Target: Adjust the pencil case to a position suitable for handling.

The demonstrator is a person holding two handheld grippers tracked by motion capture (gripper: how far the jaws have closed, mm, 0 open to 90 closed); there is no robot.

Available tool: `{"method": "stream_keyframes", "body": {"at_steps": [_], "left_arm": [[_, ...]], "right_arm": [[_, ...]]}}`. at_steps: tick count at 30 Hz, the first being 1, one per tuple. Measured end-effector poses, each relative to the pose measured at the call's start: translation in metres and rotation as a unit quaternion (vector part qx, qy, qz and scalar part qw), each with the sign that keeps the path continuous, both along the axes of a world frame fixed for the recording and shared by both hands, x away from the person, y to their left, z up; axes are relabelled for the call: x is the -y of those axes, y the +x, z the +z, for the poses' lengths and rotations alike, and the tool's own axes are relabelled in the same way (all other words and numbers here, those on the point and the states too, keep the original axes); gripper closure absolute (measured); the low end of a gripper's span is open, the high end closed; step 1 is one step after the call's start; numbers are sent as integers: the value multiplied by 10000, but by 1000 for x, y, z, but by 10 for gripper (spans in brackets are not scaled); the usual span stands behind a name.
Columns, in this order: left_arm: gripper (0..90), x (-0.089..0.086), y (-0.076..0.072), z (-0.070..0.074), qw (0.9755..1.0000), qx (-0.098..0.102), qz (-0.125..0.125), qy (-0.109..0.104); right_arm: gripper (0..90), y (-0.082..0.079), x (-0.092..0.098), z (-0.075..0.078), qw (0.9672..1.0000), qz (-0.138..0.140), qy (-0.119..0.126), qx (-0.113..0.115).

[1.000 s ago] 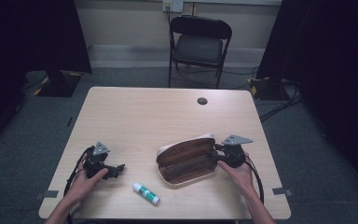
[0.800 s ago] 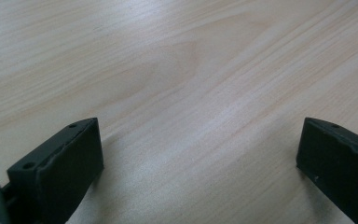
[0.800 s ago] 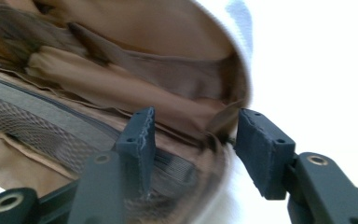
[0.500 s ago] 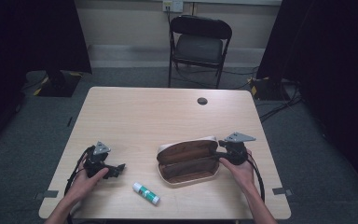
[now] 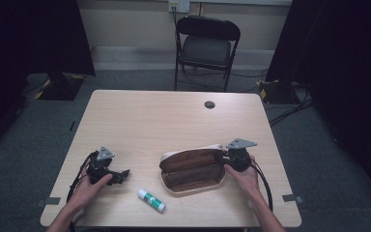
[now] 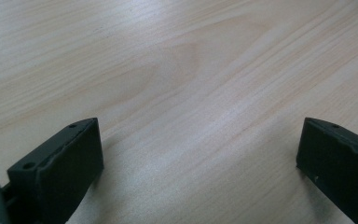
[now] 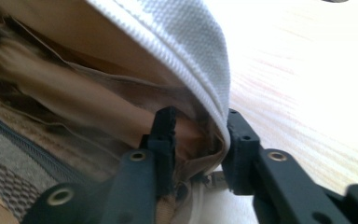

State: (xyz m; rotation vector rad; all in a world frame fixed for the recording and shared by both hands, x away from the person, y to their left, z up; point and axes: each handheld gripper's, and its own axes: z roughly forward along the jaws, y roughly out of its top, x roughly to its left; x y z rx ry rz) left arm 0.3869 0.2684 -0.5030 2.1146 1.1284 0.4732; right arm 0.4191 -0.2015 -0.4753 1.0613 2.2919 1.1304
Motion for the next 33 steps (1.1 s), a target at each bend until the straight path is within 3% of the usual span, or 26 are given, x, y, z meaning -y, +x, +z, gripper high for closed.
{"method": "stream_keyframes", "body": {"at_steps": [7, 21, 26, 33], "left_arm": [[0, 0, 0, 0, 10000, 2, 2, -7], [0, 0, 0, 0, 10000, 0, -1, -3], [0, 0, 0, 0, 10000, 0, 0, -6], [0, 0, 0, 0, 10000, 0, -4, 1]], "right_arm": [[801, -13, 4, 2, 9999, -27, 36, -127], [825, -42, 13, 4, 9994, -13, 91, -325], [730, -50, 17, 4, 9994, -13, 128, -331], [528, -54, 13, 9, 9996, -57, 249, -136]]}}
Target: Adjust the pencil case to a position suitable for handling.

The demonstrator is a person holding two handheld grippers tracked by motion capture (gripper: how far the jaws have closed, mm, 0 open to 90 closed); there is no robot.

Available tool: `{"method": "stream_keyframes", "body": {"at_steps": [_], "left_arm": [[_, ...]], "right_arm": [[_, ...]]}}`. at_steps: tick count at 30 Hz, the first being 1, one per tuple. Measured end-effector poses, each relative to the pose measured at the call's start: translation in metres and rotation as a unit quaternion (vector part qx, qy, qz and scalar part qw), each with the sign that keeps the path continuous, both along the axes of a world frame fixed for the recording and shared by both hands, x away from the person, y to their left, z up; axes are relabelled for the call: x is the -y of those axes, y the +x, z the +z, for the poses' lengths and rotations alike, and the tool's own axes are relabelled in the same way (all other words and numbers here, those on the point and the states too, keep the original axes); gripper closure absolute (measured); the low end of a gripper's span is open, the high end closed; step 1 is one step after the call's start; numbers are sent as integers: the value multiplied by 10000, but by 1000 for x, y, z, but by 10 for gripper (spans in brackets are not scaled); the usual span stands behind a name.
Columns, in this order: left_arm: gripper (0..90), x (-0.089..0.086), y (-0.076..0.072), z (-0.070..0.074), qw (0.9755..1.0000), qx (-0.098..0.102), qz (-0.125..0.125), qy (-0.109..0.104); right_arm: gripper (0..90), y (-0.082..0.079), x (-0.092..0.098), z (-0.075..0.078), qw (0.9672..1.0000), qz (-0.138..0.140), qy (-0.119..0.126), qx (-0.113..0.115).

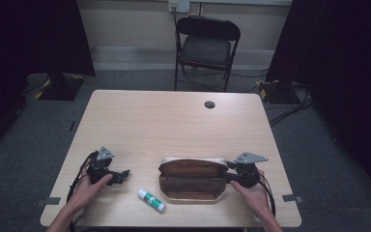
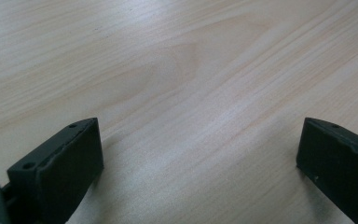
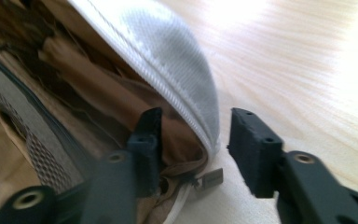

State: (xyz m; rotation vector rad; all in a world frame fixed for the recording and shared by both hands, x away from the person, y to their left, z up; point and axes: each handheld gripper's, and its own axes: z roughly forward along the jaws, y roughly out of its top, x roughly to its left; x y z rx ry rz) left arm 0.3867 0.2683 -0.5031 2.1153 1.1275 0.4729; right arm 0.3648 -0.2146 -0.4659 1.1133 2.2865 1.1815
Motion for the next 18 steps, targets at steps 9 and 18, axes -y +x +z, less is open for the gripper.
{"method": "stream_keyframes", "body": {"at_steps": [9, 18], "left_arm": [[3, -1, 0, 1, 10000, -3, -36, 19], [179, -3, -3, 8, 9999, -110, -97, -13]], "right_arm": [[382, -19, 18, 10, 9993, -262, 257, 121], [357, -35, 58, 5, 9963, -825, 152, 158]]}}
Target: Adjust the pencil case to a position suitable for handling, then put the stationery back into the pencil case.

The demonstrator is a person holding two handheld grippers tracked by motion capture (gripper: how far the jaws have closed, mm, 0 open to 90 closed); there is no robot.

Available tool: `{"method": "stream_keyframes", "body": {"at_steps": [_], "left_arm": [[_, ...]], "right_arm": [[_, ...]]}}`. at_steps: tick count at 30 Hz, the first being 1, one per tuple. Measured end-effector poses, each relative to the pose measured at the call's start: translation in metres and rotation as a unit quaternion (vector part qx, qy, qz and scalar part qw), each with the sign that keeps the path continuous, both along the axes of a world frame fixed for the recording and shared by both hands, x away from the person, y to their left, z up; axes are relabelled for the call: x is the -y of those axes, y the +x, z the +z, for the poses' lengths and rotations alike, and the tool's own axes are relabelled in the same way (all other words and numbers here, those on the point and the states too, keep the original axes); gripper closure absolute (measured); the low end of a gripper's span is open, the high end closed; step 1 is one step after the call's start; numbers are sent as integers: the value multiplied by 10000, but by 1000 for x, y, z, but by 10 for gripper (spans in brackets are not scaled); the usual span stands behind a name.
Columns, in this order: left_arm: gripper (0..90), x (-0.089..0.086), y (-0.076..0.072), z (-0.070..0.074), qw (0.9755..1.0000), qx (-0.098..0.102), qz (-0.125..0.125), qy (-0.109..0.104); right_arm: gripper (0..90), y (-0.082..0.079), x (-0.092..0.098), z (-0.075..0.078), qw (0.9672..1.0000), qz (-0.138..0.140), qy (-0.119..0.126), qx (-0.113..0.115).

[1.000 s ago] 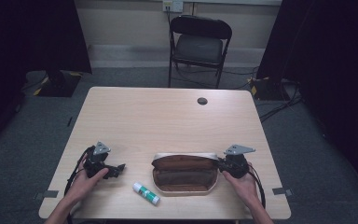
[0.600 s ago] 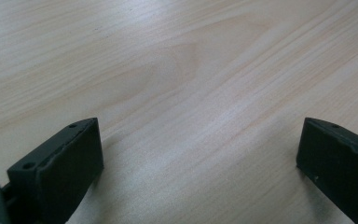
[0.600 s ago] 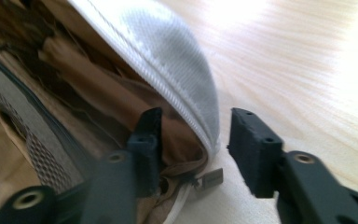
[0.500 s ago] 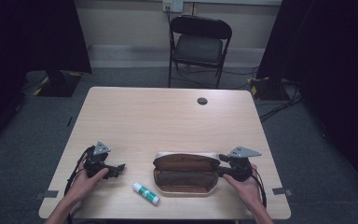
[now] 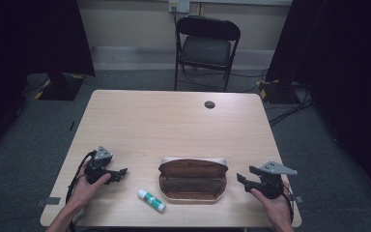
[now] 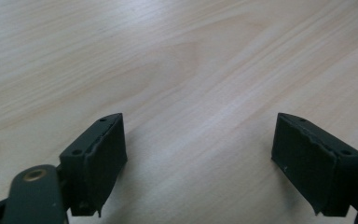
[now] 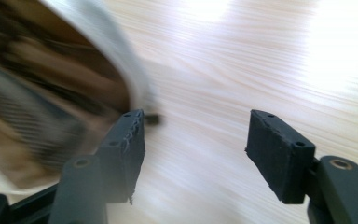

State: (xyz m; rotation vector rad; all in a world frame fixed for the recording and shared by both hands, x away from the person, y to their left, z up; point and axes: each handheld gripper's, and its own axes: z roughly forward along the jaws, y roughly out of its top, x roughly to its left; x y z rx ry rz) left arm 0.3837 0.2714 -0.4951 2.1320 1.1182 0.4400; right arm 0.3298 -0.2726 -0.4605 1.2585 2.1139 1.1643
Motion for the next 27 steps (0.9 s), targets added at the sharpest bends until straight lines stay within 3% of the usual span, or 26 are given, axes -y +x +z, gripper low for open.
{"method": "stream_keyframes", "body": {"at_steps": [2, 5, 8, 10, 14, 19, 20, 22, 27], "left_arm": [[211, 2, -2, 4, 9999, -52, -139, 23], [207, 7, -6, 10, 9983, -44, -458, -362], [212, 13, -12, 17, 9958, 28, -788, -472], [219, 18, -18, 21, 9930, 64, -1045, -552], [245, 29, -29, 29, 9886, 141, -1408, -517], [254, 42, -42, 34, 9821, 91, -1748, -699], [260, 42, -42, 34, 9821, 91, -1748, -699], [269, 49, -49, 38, 9774, 110, -1989, -706], [271, 58, -54, 36, 9719, -14, -2225, -767]], "right_arm": [[335, 5, 9, -5, 9999, -148, -41, -39], [321, 13, 18, -16, 9991, -319, -183, -211], [294, 20, 20, -27, 9979, -395, -353, -365], [283, 22, 19, -29, 9974, -454, -395, -401], [249, 23, 17, -31, 9969, -523, -463, -371], [215, 25, 16, -33, 9961, -570, -457, -492], [214, 26, 16, -34, 9956, -582, -492, -544], [202, 27, 14, -36, 9950, -587, -599, -540], [181, 28, 12, -39, 9952, -616, -625, -431]]}}
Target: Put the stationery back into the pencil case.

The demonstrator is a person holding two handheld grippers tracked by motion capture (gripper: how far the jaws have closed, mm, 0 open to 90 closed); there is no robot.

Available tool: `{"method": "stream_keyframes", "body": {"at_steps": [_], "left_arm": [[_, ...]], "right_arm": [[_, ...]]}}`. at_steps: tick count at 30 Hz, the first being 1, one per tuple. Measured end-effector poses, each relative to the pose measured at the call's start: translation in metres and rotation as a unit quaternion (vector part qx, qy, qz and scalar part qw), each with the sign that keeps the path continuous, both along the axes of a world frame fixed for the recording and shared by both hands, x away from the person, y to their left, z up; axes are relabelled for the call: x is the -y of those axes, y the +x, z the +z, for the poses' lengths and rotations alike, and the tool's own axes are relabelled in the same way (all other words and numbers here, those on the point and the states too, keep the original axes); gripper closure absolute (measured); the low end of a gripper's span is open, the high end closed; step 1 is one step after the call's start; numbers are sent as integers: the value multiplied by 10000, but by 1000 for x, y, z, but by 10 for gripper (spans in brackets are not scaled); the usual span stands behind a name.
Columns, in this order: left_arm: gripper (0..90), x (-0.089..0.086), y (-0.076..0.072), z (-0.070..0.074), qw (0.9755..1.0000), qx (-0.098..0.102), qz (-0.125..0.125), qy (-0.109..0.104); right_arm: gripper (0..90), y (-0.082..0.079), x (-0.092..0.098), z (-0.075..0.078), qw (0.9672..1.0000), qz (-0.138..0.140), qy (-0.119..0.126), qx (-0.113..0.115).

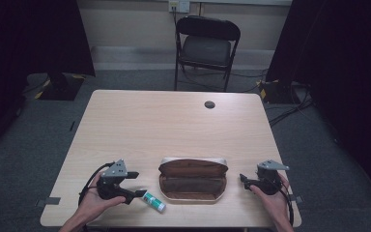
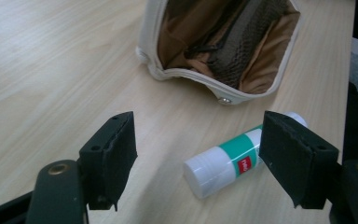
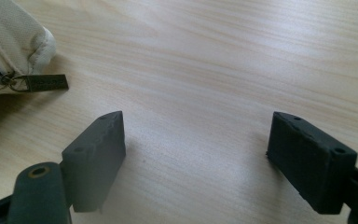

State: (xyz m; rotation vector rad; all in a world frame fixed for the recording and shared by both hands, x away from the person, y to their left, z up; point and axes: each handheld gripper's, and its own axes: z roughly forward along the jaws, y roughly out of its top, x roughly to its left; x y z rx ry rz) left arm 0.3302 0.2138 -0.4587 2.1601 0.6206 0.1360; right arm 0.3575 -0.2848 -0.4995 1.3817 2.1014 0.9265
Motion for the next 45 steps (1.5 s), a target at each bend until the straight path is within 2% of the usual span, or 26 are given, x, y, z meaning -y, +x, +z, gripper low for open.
{"method": "stream_keyframes", "body": {"at_steps": [3, 8, 10, 12, 13, 16, 20, 21, 22, 25, 27, 28, 30, 31, 32, 34, 38, 40, 41, 42, 44, 45], "left_arm": [[282, 4, -2, -2, 9999, -96, -132, -55], [326, 12, -6, -4, 9988, -151, -451, 107], [326, 14, -7, -5, 9985, -153, -519, 64], [330, 15, -6, -5, 9983, -180, -540, 111], [328, 17, -7, -6, 9983, -206, -549, 27], [321, 23, -6, -8, 9973, -215, -691, 115], [341, 34, -7, -12, 9936, -281, -1015, 406], [367, 37, -8, -12, 9930, -238, -1020, 551], [390, 39, -8, -14, 9920, -261, -1102, 560], [410, 41, -10, -12, 9906, -151, -1149, 727], [459, 40, -9, -14, 9915, -117, -1146, 610], [473, 40, -8, -12, 9900, -162, -1186, 745], [485, 42, -9, -15, 9907, -125, -1189, 656], [487, 42, -9, -14, 9890, -166, -1241, 787], [485, 44, -10, -16, 9888, -152, -1273, 769], [474, 46, -11, -16, 9862, -193, -1371, 911], [495, 49, -10, -18, 9845, -210, -1497, 887], [524, 50, -11, -18, 9837, -294, -1520, 915], [548, 51, -11, -20, 9839, -309, -1566, 805], [553, 52, -11, -20, 9818, -346, -1644, 883], [555, 54, -12, -21, 9797, -293, -1693, 1030], [560, 55, -13, -21, 9800, -319, -1677, 1024]], "right_arm": [[178, 1, 0, 0, 10000, -21, 1, -8], [168, 3, -1, 0, 10000, -52, -8, -5], [168, 3, -1, 0, 10000, -53, -5, -12], [167, 4, -1, 0, 10000, -33, 8, -17], [167, 4, -1, 0, 10000, -35, 7, -14], [167, 4, 0, 0, 10000, -23, 4, -13], [167, 5, -1, 0, 10000, 8, 5, -20], [167, 6, -1, 0, 10000, 12, 7, -18], [167, 6, -1, 0, 10000, 17, -1, -12], [167, 7, -1, 0, 10000, 37, 9, -20], [168, 7, -1, 0, 10000, 39, 12, -19], [167, 7, -1, 0, 10000, 30, 13, -23], [168, 7, -1, 0, 10000, 36, 9, -19], [168, 7, -1, 0, 10000, 34, 11, -20], [168, 7, -1, 0, 10000, 29, 15, -24], [168, 7, -1, 0, 10000, 37, 7, -18], [169, 7, -1, 0, 10000, 36, 15, -23], [169, 7, -1, 0, 10000, 41, 10, -18], [171, 7, -1, 0, 10000, 40, 0, -10], [172, 7, -1, 0, 10000, 45, -5, -5], [171, 8, -1, 0, 10000, 75, 3, -14], [171, 8, -1, 0, 10000, 79, 5, -18]]}}
